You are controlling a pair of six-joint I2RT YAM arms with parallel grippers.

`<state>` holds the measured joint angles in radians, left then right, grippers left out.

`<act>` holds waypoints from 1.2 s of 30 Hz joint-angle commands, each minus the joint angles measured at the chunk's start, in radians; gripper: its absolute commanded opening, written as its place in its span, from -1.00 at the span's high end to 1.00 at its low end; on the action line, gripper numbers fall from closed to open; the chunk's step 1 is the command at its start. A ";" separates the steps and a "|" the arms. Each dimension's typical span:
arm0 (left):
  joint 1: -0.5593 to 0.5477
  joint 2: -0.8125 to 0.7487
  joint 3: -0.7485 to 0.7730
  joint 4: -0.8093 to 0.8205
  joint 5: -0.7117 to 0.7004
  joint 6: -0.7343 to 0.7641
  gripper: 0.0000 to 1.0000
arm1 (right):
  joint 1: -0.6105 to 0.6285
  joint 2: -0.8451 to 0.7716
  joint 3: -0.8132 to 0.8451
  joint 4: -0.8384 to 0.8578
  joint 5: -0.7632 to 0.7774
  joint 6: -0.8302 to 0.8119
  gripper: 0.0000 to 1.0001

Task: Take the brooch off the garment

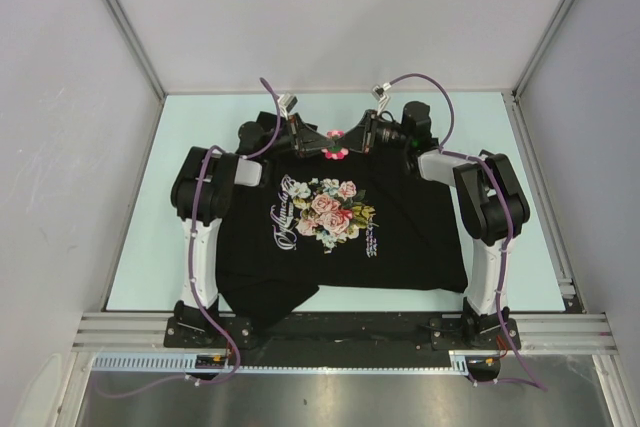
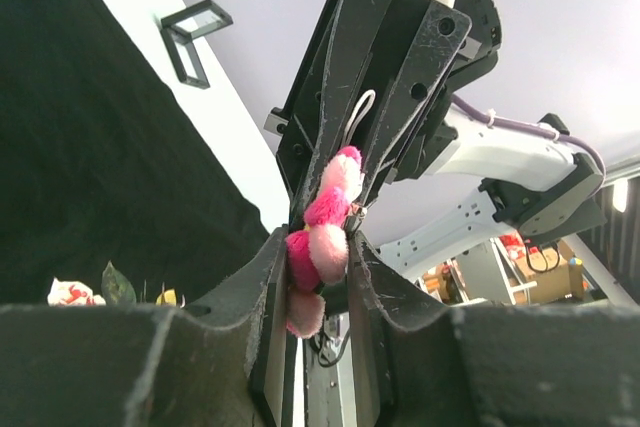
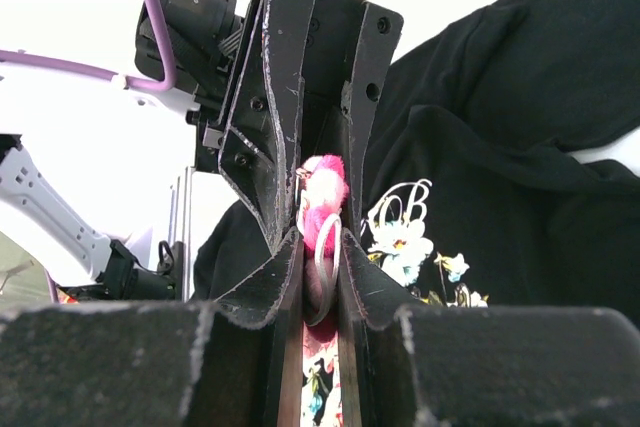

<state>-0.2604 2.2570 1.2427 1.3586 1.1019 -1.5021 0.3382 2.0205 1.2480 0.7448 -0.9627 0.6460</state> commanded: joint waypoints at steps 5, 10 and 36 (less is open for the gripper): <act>0.003 0.032 0.054 0.281 -0.019 -0.044 0.89 | 0.048 -0.037 0.047 -0.027 -0.087 -0.111 1.00; 0.001 0.035 0.073 0.270 0.027 -0.047 0.90 | 0.053 -0.043 0.059 -0.080 -0.097 -0.160 1.00; 0.003 0.001 0.073 0.306 0.078 -0.038 0.68 | 0.079 -0.042 0.111 -0.275 -0.074 -0.287 1.00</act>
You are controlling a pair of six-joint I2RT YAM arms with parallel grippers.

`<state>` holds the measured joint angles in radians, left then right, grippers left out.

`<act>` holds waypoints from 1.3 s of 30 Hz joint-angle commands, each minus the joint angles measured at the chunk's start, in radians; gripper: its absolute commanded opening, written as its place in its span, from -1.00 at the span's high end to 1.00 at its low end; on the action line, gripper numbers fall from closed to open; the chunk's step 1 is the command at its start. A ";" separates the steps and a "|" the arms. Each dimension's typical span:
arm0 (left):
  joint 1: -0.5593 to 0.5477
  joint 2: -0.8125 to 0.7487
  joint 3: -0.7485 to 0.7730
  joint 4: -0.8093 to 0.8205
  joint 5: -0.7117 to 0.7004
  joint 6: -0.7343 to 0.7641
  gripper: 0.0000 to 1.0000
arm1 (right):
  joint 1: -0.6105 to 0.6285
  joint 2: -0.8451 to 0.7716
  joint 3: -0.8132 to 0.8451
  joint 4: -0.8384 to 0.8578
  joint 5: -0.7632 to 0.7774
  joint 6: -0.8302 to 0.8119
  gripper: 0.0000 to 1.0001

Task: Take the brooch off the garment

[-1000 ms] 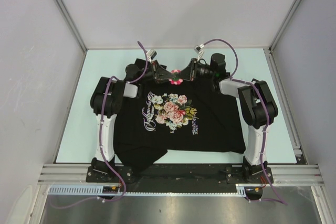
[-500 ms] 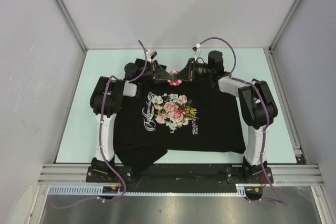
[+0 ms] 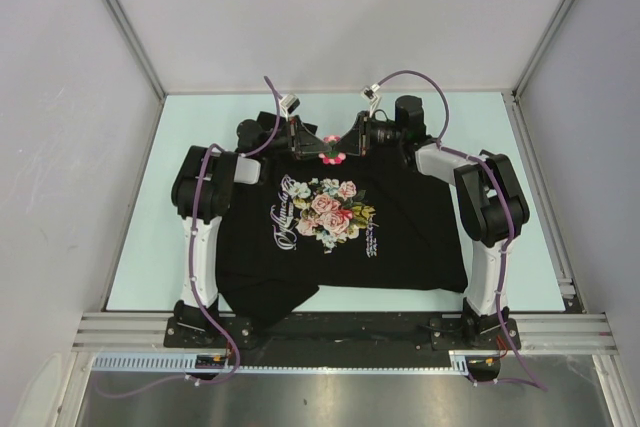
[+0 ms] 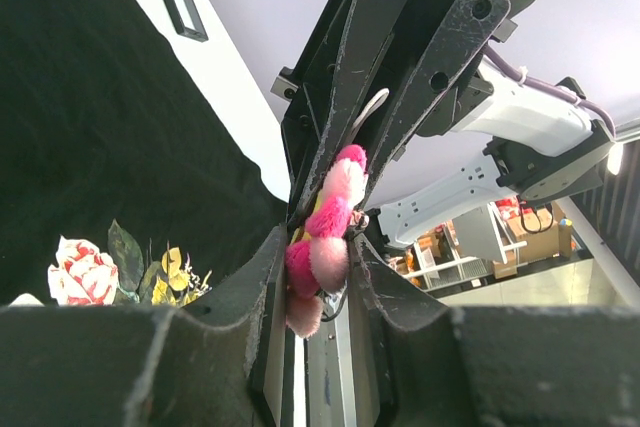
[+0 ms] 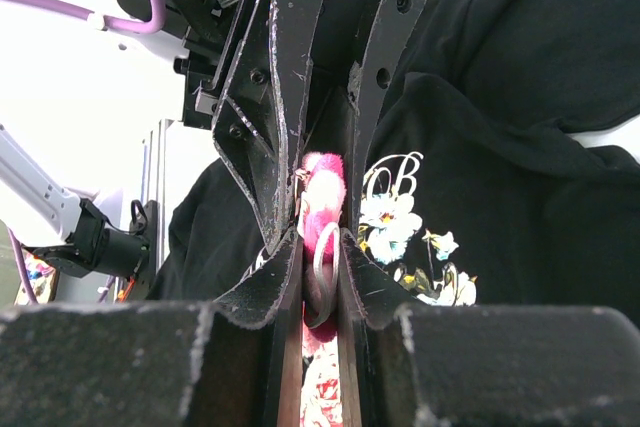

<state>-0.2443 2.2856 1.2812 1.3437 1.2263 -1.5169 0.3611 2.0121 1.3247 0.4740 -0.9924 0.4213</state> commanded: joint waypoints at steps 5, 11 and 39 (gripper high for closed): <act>-0.013 -0.018 0.040 0.321 -0.045 -0.031 0.60 | 0.059 -0.038 0.036 -0.008 -0.046 -0.065 1.00; -0.018 -0.017 0.046 0.324 -0.037 -0.039 0.50 | 0.065 -0.038 0.037 -0.008 -0.045 -0.067 1.00; 0.059 -0.165 -0.149 0.330 -0.117 0.116 -0.11 | -0.054 -0.006 -0.068 0.400 -0.017 0.312 1.00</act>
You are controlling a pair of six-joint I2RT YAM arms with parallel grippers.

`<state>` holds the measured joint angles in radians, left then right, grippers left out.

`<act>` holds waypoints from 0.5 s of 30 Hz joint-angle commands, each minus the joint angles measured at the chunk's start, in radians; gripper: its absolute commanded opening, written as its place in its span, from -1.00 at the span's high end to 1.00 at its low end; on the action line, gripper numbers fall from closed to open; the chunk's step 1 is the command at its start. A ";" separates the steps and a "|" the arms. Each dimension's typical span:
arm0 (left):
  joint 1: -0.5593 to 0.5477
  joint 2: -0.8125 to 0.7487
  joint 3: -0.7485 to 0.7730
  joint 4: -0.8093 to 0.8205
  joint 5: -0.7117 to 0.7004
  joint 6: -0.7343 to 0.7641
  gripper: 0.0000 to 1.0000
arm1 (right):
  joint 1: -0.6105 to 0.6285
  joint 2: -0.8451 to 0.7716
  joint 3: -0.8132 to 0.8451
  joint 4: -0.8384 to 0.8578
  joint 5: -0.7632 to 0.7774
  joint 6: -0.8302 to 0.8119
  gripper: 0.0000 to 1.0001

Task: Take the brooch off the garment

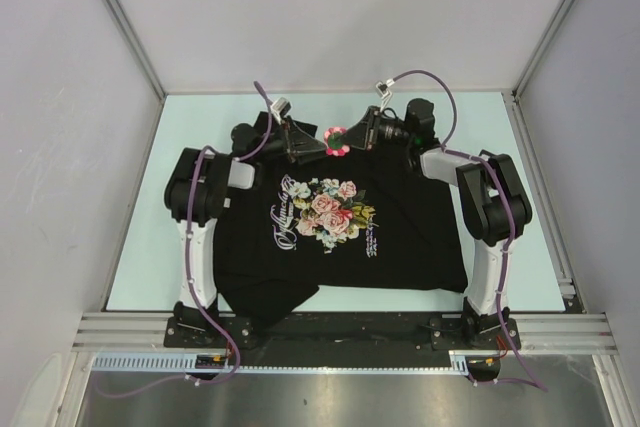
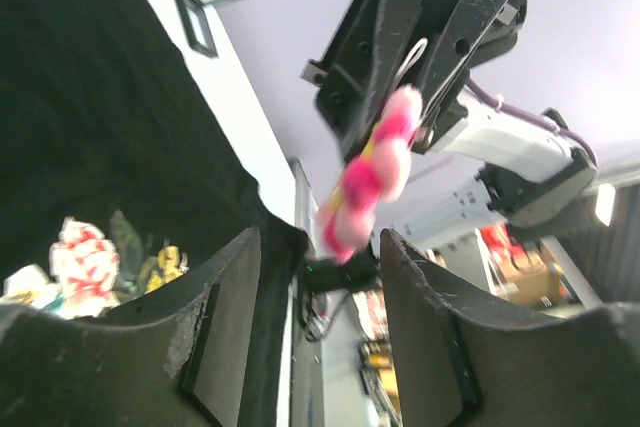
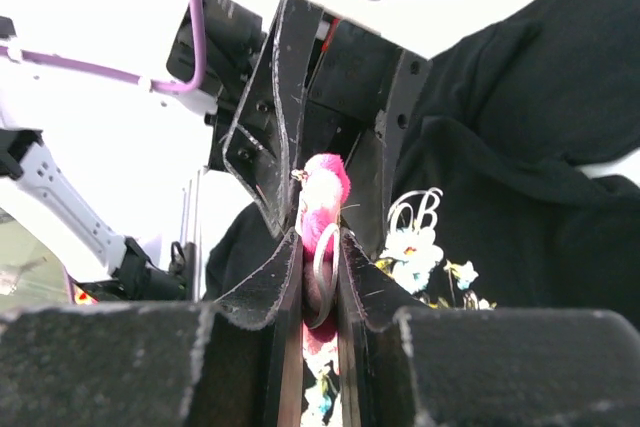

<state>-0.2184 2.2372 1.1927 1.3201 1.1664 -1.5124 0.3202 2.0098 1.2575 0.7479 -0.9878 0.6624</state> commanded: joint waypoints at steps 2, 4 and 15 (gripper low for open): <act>0.039 -0.145 -0.087 0.292 -0.105 0.206 -0.11 | -0.016 0.006 -0.003 0.146 -0.023 0.100 1.00; 0.034 -0.194 -0.133 0.234 -0.146 0.262 -0.10 | -0.017 0.012 -0.003 0.169 -0.023 0.114 1.00; -0.053 -0.407 -0.284 -0.085 -0.460 0.690 -0.34 | -0.012 0.001 -0.015 0.122 0.078 0.115 1.00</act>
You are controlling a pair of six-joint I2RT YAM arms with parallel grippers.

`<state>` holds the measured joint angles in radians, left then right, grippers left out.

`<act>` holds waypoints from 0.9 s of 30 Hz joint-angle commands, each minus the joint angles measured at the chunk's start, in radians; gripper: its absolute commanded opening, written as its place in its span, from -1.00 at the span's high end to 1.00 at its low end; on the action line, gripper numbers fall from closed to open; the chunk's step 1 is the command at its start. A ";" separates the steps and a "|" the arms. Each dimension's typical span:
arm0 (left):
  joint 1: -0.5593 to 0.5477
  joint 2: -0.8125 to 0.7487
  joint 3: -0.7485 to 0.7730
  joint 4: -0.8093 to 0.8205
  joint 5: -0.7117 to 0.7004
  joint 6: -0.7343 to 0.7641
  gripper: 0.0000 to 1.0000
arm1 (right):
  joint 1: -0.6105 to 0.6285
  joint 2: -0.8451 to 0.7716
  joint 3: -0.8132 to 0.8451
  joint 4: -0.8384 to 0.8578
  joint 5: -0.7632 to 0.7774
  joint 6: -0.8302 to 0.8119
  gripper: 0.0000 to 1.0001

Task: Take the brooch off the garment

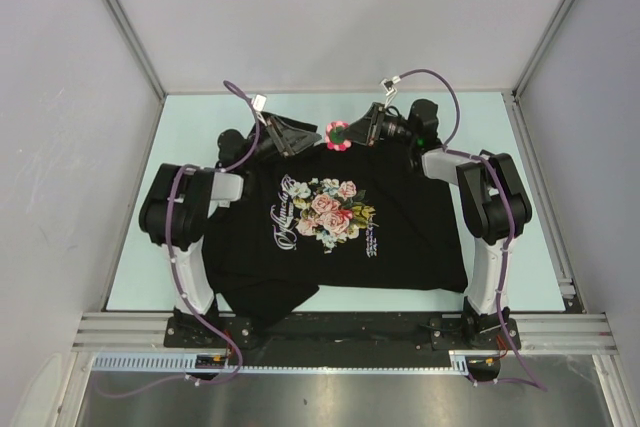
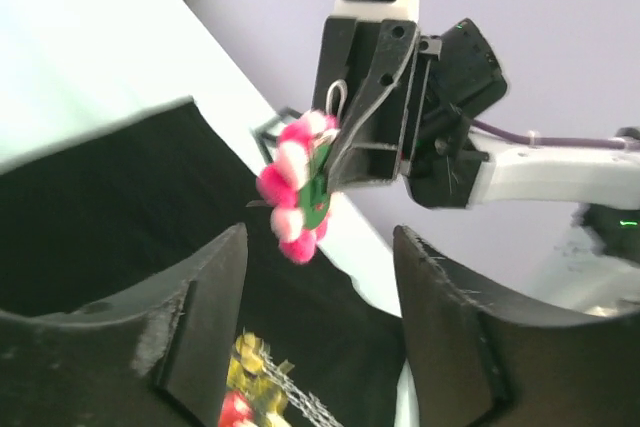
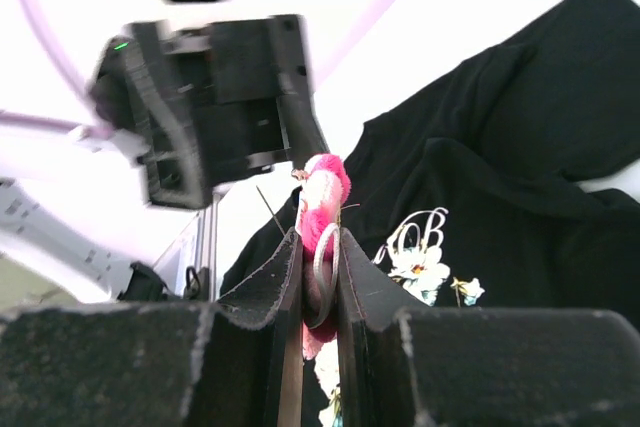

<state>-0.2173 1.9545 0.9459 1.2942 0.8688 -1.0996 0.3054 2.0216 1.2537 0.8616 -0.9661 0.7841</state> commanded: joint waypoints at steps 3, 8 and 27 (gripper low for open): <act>-0.105 -0.177 -0.039 -0.166 -0.217 0.401 -0.36 | 0.001 -0.024 -0.025 -0.001 0.076 -0.016 1.00; -0.125 -0.184 -0.056 -0.150 -0.267 0.415 -0.27 | 0.003 -0.047 -0.046 0.020 0.093 -0.005 1.00; -0.139 -0.051 -0.007 -0.030 -0.232 0.256 -0.18 | -0.012 -0.077 -0.091 0.136 0.082 0.063 1.00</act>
<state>-0.3508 1.8961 0.9119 1.1503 0.6067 -0.7975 0.2970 2.0006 1.1664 0.9298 -0.8799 0.8387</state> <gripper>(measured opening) 0.597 0.174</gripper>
